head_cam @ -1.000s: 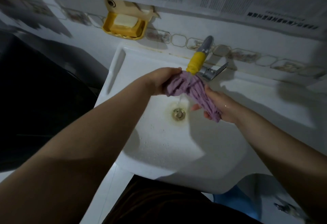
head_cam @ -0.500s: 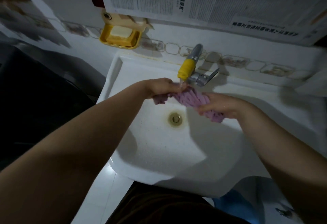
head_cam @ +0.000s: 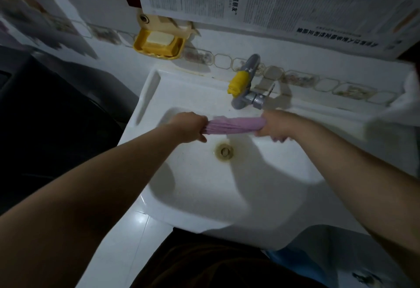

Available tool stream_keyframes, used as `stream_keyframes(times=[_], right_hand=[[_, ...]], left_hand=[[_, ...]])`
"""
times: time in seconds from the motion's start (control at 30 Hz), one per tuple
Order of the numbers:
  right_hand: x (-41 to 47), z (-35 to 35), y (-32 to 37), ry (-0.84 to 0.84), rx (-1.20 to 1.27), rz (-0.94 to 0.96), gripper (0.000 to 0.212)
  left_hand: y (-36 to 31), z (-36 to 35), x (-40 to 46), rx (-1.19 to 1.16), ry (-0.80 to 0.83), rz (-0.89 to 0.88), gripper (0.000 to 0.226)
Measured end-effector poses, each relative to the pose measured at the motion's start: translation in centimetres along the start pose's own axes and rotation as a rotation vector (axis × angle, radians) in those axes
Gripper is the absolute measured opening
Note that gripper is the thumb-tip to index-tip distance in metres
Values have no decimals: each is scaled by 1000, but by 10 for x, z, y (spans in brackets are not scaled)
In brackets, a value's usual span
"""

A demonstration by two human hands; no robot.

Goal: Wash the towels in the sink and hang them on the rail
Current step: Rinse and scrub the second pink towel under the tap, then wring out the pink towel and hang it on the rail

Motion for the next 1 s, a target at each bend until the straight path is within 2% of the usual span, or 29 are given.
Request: stream_keyframes(times=[0.17, 0.23, 0.3, 0.37, 0.47, 0.57, 0.63, 0.7, 0.73, 0.77, 0.8, 0.83, 0.9, 0.93, 0.97, 1.0], right_hand=[[-33, -62, -9, 632, 263, 98, 19], [-35, -66, -17, 757, 419, 56, 17], [-29, -68, -24, 743, 479, -19, 26], [-10, -66, -26, 592, 488, -105, 35], [3, -46, -13, 188, 473, -179, 36], [-18, -27, 31, -181, 533, -62, 42], [-46, -34, 68, -261, 649, 85, 35], [-81, -49, 98, -311, 659, 233, 20], [-98, -58, 108, -345, 567, 280, 22], [-113, -67, 115, -369, 456, 320, 33], [-126, -76, 118, -378, 403, 372, 44], [-136, -81, 118, -357, 434, 435, 50], [-149, -78, 102, -337, 650, 521, 49], [-151, -70, 87, -421, 704, 529, 47], [-154, -58, 74, -574, 654, 530, 49], [-159, -46, 68, -738, 474, 529, 58]], left_hand=[[4, -32, -18, -122, 161, -16, 39], [1, -53, -26, -244, 286, 5, 38], [-7, -74, -36, -411, 429, 49, 34], [-14, -92, -52, -692, 522, 159, 29], [-41, -117, -74, -1306, 523, 310, 32], [-81, -113, -70, -2028, 340, 280, 55], [-96, -97, -59, -2373, 167, 215, 79], [-98, -77, -53, -2557, -42, 157, 86], [-92, -67, -53, -2608, -164, 131, 77], [-86, -59, -54, -2637, -270, 102, 64], [-79, -55, -57, -2639, -338, 108, 55], [-72, -57, -61, -2613, -329, 149, 50], [-63, -65, -70, -2438, -196, 228, 24], [-56, -69, -76, -2319, -122, 248, 9], [-52, -67, -82, -2210, -39, 227, 4], [-49, -67, -88, -2081, 52, 205, 10]])
Point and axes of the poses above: each hand's wrist, its own x-axis towards the middle knuckle, its own z-axis out of the back of the hand, y = z × x, the point moved 10 cm from there along x, towards the middle knuckle, and after that the axes turned 13 degrees about -z, right-handed, at the moved point
